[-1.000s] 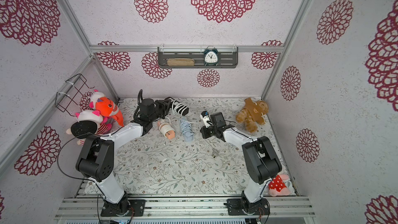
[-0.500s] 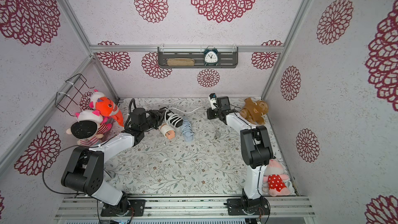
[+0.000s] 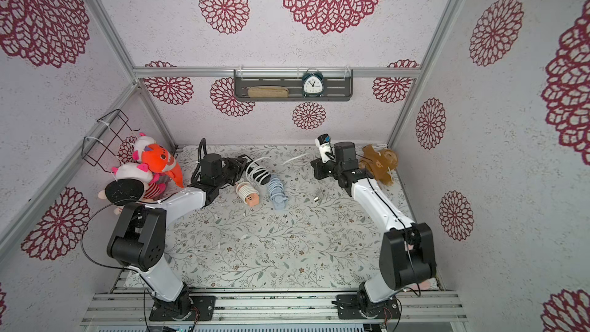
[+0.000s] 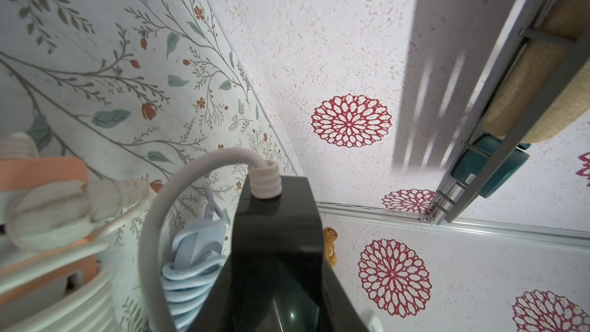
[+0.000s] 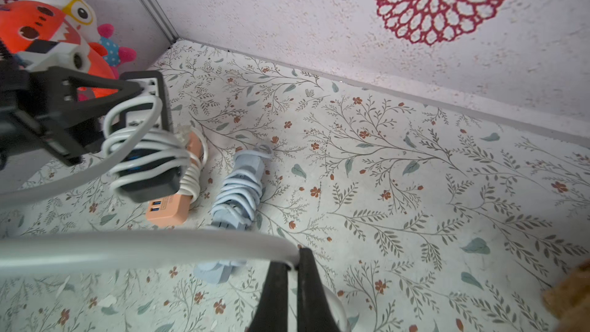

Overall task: Unwrap the cord wrapped around the power strip
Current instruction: Unwrap the power cord from the power strip.

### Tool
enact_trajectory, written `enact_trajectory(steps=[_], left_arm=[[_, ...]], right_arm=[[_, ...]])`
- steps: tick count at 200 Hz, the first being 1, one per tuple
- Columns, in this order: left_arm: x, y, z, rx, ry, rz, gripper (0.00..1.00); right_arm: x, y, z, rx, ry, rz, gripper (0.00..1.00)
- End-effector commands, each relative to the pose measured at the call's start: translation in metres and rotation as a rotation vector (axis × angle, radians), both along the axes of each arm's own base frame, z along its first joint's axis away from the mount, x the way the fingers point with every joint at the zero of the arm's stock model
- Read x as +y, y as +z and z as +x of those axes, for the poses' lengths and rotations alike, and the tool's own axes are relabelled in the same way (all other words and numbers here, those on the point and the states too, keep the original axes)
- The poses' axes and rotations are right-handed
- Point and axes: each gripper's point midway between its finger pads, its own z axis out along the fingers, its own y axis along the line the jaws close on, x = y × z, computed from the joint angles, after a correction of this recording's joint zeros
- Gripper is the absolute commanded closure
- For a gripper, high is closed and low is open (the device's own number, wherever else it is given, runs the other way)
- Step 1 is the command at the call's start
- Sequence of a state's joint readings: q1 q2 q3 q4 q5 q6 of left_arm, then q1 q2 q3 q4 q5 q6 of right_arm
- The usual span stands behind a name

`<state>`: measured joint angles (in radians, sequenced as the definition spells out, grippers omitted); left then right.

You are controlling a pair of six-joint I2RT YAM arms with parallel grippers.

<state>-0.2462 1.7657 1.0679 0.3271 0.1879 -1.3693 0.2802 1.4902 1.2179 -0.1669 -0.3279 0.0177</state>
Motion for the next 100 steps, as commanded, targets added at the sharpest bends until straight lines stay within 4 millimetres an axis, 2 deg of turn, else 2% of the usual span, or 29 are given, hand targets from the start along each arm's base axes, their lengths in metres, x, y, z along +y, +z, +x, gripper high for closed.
enact_trajectory(steps=[1,21,36,78,88,100], left_arm=[[0.007,0.037,0.014,-0.106,0.035,-0.040,1.00],[0.010,0.044,0.014,-0.115,0.040,-0.083,1.00],[0.015,0.048,0.014,-0.128,0.049,-0.120,1.00],[0.059,0.050,0.008,-0.126,0.166,-0.070,1.00],[0.061,0.054,0.008,-0.138,0.163,-0.089,1.00],[0.057,0.057,0.008,-0.140,0.152,-0.092,1.00]], right_arm=[[-0.012,-0.037,-0.017,0.100,-0.015,-0.042,1.00],[-0.021,-0.078,-0.028,0.199,-0.049,-0.078,1.00],[-0.027,-0.100,-0.033,0.244,-0.079,-0.096,1.00],[-0.057,-0.130,-0.040,0.294,-0.206,-0.144,1.00],[-0.060,-0.136,-0.042,0.311,-0.209,-0.146,1.00],[-0.052,-0.137,-0.046,0.323,-0.163,-0.118,1.00]])
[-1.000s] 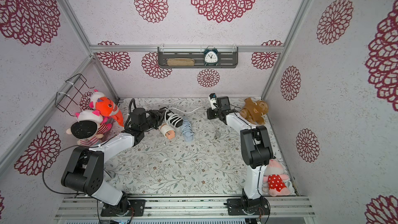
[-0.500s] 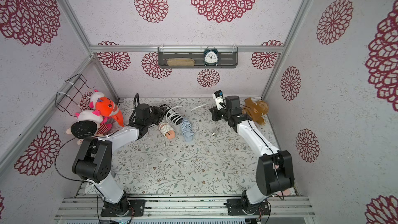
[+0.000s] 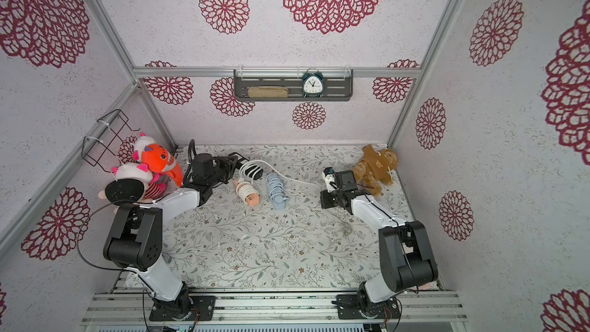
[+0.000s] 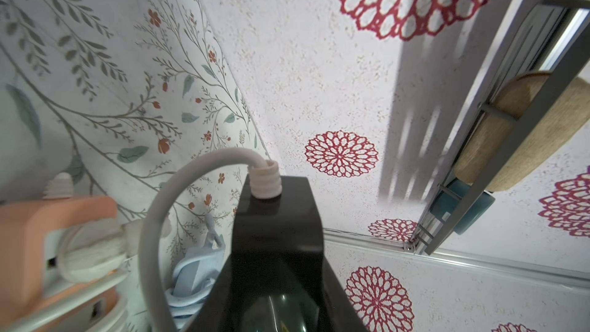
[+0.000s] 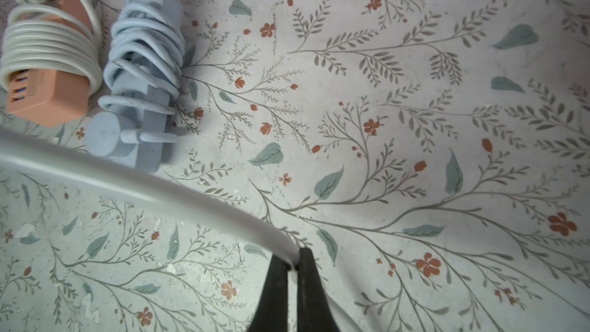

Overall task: Unwrap the cord wrapped around the power strip
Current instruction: Unwrap the power cord from the power strip.

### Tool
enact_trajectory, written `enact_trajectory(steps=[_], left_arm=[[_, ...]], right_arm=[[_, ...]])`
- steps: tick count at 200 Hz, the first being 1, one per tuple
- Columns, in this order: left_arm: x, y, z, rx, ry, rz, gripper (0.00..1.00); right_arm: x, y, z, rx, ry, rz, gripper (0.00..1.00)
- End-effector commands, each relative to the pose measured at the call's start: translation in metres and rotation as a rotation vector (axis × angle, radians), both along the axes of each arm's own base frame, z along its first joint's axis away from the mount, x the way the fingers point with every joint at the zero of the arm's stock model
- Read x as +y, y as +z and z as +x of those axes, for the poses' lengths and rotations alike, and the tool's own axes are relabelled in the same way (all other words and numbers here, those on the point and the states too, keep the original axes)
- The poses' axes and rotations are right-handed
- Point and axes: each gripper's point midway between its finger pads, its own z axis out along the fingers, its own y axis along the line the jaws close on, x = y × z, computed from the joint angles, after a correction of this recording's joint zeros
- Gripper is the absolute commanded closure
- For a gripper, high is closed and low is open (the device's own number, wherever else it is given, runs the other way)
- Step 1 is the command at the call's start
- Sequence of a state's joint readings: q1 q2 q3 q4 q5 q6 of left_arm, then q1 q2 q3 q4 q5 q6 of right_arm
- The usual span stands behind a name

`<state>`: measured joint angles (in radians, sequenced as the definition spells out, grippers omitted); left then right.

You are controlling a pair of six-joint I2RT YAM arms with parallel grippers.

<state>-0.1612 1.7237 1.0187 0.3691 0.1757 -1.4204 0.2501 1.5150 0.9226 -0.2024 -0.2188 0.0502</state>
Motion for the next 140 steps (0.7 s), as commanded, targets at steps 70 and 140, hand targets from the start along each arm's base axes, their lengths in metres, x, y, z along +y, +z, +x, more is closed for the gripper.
enact_trajectory(steps=[70,140], left_arm=[[-0.022,0.062,-0.006,-0.105,-0.083,0.013,1.00],[-0.036,0.071,-0.016,-0.112,-0.141,0.031,1.00]], right_arm=[[0.046,0.089,-0.006,-0.117,0.289,0.206,0.36],[0.151,0.101,0.037,-0.167,0.474,0.325,0.36]])
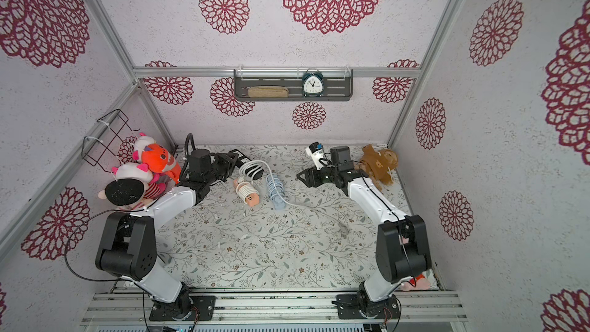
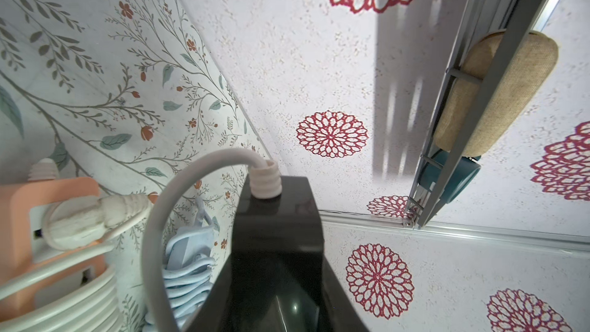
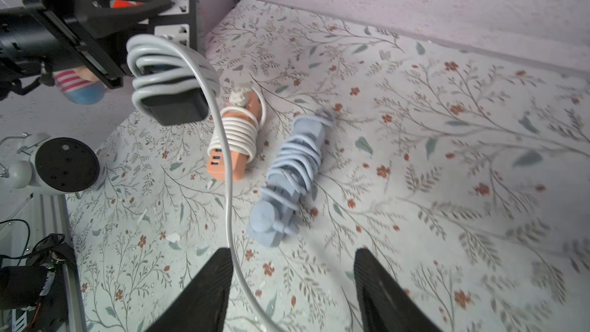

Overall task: Unwrap the cord wrapped around the power strip
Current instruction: Unwrap the power cord from the power strip.

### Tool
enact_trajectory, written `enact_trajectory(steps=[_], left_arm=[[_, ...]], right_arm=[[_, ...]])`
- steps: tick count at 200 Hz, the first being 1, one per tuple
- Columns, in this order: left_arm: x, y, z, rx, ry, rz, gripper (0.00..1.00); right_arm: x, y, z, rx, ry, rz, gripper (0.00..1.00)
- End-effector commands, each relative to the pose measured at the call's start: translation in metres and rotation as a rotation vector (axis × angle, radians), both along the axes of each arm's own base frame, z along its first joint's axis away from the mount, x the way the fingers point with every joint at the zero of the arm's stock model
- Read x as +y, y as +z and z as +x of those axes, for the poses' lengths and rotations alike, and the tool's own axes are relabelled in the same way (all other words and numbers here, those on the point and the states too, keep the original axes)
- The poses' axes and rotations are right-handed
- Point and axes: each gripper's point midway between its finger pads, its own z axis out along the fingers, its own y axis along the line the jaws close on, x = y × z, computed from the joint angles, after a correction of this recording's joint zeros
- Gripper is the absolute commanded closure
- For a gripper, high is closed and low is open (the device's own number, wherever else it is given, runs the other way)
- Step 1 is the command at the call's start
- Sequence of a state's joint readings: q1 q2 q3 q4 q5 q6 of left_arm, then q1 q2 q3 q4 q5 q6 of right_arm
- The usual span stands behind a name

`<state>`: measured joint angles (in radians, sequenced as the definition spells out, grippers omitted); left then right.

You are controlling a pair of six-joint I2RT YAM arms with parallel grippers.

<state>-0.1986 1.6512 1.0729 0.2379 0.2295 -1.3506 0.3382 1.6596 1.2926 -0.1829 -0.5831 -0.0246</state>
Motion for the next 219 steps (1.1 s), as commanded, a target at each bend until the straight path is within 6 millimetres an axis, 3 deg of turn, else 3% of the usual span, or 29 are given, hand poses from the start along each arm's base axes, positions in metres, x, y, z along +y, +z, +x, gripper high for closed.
enact_trajectory(steps=[1,22,61,78,95,110,129,140,159,180,198,219], left_arm=[[-0.011,0.040,-0.001,-0.093,-0.034,-0.018,1.00],[-0.015,0.040,-0.001,-0.093,-0.044,-0.022,1.00],[-0.021,0.037,-0.003,-0.085,-0.057,-0.028,1.00],[-0.022,0.033,-0.002,-0.079,-0.051,-0.039,1.00],[-0.022,0.029,0.000,-0.079,-0.047,-0.055,1.00],[-0.021,0.026,0.002,-0.073,-0.037,-0.054,1.00],[-0.020,0.017,0.007,-0.058,-0.020,-0.064,1.00],[-0.020,0.011,0.011,-0.050,-0.006,-0.077,1.00],[-0.020,0.003,0.018,-0.043,0.022,-0.110,1.00],[-0.020,-0.002,0.027,-0.042,0.057,-0.122,1.00],[-0.022,0.002,0.035,-0.064,0.079,-0.143,1.00],[-0.026,0.014,0.044,-0.091,0.080,-0.169,1.00]], right_arm=[[0.041,-0.011,-0.001,0.029,0.088,0.033,0.36],[0.066,-0.017,0.005,0.043,0.087,0.052,0.26],[0.092,-0.017,0.014,0.054,0.092,0.119,0.29],[0.098,-0.018,0.016,0.056,0.096,0.119,0.40],[0.095,-0.018,0.017,0.047,0.086,0.104,0.59],[0.090,-0.016,0.019,0.036,0.062,0.076,0.67],[0.085,-0.007,0.018,0.032,0.047,0.046,0.90],[0.083,0.001,0.014,0.023,0.049,0.049,1.00],[0.081,0.015,0.002,-0.005,0.072,0.057,1.00],[0.085,0.022,-0.027,-0.014,0.155,0.077,1.00],[0.090,0.012,-0.057,-0.010,0.234,0.055,1.00],[0.089,-0.017,-0.076,0.043,0.269,0.018,1.00]])
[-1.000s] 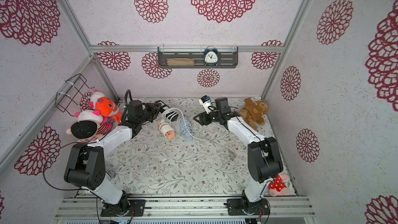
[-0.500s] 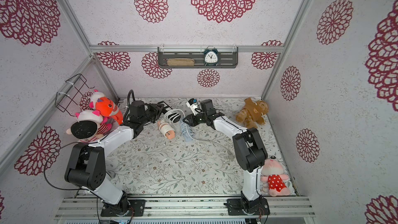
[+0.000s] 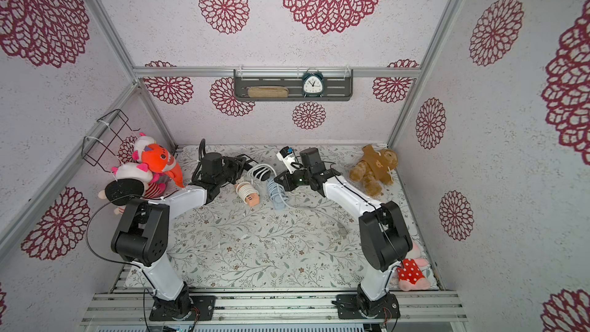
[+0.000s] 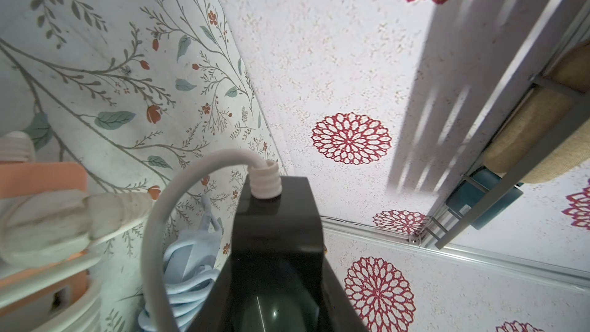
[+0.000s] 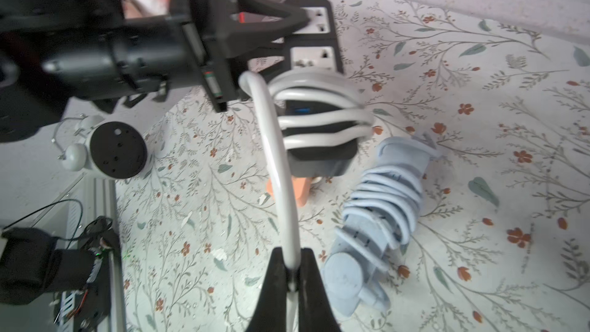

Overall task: Unwrap the cord wrapped around the power strip
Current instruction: Unwrap the power cord from the power strip.

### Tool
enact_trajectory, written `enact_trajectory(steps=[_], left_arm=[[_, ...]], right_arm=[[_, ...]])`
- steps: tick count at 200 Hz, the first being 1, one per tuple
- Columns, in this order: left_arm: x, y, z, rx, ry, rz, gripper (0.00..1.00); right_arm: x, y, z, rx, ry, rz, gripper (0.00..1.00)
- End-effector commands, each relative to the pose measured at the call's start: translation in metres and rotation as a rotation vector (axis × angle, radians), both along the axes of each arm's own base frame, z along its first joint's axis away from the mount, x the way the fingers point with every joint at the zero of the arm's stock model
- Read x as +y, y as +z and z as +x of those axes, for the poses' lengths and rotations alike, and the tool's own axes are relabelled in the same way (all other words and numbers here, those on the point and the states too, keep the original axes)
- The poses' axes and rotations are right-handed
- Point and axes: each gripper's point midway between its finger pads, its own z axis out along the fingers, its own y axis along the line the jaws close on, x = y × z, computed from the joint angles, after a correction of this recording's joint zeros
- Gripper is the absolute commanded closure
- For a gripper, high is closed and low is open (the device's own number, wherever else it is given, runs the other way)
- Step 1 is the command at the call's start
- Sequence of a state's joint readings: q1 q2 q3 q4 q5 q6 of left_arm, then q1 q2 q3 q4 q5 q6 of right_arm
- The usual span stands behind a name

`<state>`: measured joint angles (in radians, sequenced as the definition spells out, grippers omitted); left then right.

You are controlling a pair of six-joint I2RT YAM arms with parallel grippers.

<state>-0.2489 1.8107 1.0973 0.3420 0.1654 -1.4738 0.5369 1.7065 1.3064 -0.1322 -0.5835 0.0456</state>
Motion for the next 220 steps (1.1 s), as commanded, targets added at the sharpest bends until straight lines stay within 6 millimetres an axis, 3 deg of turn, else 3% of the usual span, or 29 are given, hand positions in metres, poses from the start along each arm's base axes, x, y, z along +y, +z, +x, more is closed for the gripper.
enact_trajectory(steps=[1,33,53,73,101,129,150,181,220], left_arm=[[-0.005,0.060,0.023,-0.166,0.039,-0.089,1.00],[-0.008,0.084,0.028,-0.215,0.030,-0.129,1.00],[-0.010,0.094,0.022,-0.233,0.011,-0.144,1.00],[-0.005,0.099,0.012,-0.239,0.003,-0.155,1.00],[0.010,0.089,-0.007,-0.215,0.003,-0.193,1.00],[0.039,0.068,-0.025,-0.177,0.059,-0.212,1.00],[0.056,0.060,-0.034,-0.166,0.097,-0.233,1.00],[0.060,0.059,-0.035,-0.166,0.108,-0.239,1.00],[0.063,0.061,-0.030,-0.178,0.115,-0.264,1.00]], right_arm=[[0.006,-0.012,-0.032,0.004,0.106,-0.015,1.00],[-0.002,-0.053,-0.034,0.064,0.066,-0.071,1.00],[-0.013,-0.067,-0.019,0.052,0.002,-0.120,1.00],[-0.023,-0.069,0.002,0.048,-0.058,-0.108,1.00],[-0.043,-0.068,0.038,0.039,-0.155,-0.094,1.00],[-0.076,-0.080,0.070,0.071,-0.259,-0.092,1.00],[-0.094,-0.096,0.074,0.089,-0.296,-0.126,1.00],[-0.107,-0.114,0.067,0.111,-0.310,-0.174,1.00],[-0.124,-0.118,0.064,0.120,-0.339,-0.188,1.00]])
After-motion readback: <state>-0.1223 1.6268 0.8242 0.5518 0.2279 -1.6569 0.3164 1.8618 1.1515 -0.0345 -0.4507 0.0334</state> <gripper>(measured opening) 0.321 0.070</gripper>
